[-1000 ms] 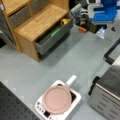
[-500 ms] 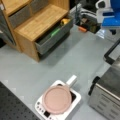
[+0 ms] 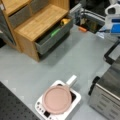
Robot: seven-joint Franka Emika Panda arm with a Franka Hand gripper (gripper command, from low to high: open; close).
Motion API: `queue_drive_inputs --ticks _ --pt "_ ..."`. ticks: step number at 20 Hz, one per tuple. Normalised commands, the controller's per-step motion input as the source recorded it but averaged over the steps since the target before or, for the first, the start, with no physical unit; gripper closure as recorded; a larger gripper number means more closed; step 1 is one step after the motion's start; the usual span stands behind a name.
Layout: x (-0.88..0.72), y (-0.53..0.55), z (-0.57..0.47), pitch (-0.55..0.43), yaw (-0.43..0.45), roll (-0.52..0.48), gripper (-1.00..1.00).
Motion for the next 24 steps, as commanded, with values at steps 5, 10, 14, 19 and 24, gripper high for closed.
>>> queue_drive_inputs --ticks 5,10,14,19,24 --pt "0.10 0.08 -0.02 0.022 -0.076 0.190 -1.00" --pt "0.10 0.07 -0.08 -0.006 -0.041 0.187 -1.00" --pt "0.10 0.03 -0.09 -0.024 -0.003 0.167 -1.00" --pt "0.11 0.02 -0.09 -0.048 0.024 0.149 -1.00" --pt "0.09 -0.03 -0.07 -0.048 0.047 0.154 -1.00"
